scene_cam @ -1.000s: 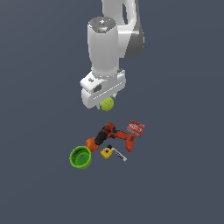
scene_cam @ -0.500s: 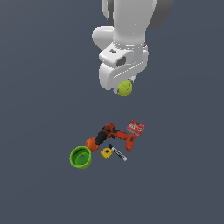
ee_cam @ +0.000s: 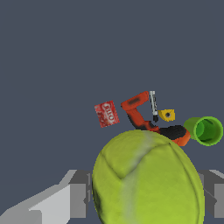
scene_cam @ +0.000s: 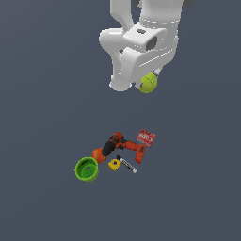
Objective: Pick up a designated object from a clutter of objects.
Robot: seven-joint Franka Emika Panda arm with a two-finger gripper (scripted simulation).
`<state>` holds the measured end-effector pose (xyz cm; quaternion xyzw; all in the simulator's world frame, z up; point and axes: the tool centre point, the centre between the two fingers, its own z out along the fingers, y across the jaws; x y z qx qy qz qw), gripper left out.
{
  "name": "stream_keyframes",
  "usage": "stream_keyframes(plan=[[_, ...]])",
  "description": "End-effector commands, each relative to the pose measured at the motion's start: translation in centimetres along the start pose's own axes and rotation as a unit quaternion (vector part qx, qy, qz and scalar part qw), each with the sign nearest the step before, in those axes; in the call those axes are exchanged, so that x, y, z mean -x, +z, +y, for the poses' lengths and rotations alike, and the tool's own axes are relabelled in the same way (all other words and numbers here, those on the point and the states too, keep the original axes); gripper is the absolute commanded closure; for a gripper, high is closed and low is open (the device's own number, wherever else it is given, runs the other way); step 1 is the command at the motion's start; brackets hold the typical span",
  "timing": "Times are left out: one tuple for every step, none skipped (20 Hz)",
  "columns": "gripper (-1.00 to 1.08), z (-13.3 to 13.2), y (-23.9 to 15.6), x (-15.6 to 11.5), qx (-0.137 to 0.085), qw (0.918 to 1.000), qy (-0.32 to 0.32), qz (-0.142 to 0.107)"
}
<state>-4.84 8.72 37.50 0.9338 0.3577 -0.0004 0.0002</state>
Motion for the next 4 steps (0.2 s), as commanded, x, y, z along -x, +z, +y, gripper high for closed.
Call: stream_keyframes(plan=[[1.08,-0.28,-0.63,-0.34,0.0,1.0,0.001,0.0],[1.08,-0.34,-0.74,-0.42,0.0,1.0,0.001,0.0],[1.08,-0.37,-0.8,-0.46,0.0,1.0,0.001,0.0],[1.08,-0.38,-0.83,-0.48,0.0,1.0,0.001,0.0]])
